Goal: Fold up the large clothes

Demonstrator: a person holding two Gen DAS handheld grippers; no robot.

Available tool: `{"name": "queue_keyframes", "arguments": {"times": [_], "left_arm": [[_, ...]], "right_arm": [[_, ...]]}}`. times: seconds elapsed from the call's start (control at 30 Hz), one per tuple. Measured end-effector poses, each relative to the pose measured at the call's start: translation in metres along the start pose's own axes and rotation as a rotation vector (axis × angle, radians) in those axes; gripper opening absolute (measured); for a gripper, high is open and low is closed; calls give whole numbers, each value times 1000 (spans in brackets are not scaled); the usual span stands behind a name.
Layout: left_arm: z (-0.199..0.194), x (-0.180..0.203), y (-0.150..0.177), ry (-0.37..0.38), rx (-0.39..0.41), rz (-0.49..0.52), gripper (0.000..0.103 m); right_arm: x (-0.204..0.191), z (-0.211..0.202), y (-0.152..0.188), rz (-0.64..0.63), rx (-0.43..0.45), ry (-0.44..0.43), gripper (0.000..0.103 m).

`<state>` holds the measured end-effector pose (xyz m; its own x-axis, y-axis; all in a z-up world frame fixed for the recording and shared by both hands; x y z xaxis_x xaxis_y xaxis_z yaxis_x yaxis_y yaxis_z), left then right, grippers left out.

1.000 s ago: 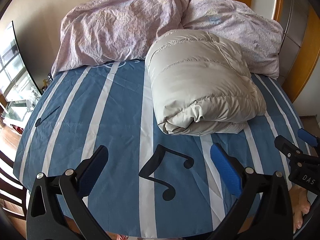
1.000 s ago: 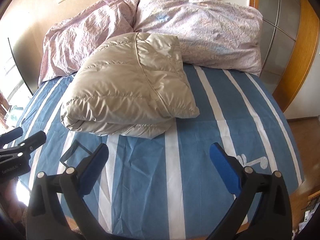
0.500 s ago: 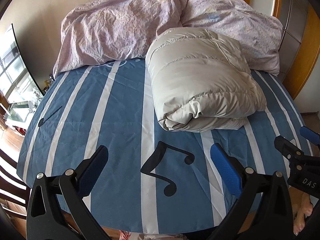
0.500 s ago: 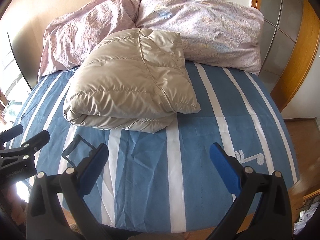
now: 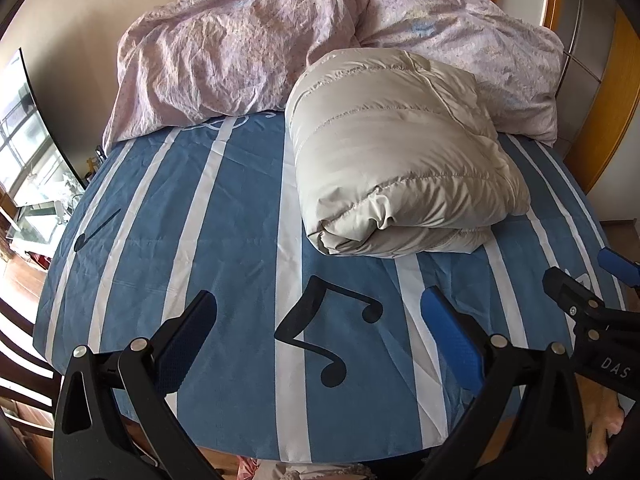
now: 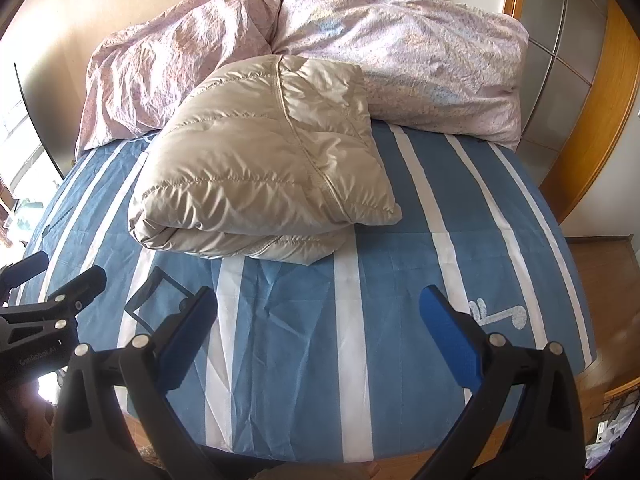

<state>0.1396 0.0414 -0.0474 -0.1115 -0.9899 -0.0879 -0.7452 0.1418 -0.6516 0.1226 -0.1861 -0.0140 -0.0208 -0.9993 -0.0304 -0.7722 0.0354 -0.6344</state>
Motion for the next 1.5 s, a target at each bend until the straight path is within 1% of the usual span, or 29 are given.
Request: {"name": "queue_keyframes", "arguments": {"times": [0.2,0.4,0.63,1.5], "left_arm": [[5,1,2,5,-19,0,102],[2,-1,0,-1,-8,-2,102],[-2,1,-3,-3,22,6,102],[-1,4,-5,8,28,5,102]], "right_arm": [[1,6,0,-2,-18,11,101],[1,6,-1,-6,-16,8,101],[2,4,-2,0,-10,8,101],[2,6,-3,-4,-9,5,101]]}}
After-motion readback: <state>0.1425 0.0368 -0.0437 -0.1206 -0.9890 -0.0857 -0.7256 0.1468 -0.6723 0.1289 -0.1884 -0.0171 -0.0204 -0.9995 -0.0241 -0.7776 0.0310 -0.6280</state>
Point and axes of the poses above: each gripper's, at about its wrist camera, not at the fingertips, and z roughly the way its jaws point, x to its right, y to its underside, the point moved 5 cm from there along z, roughly the way its jaws point, and after that the axes turned 14 degrees about z, right-handed, at the moved point
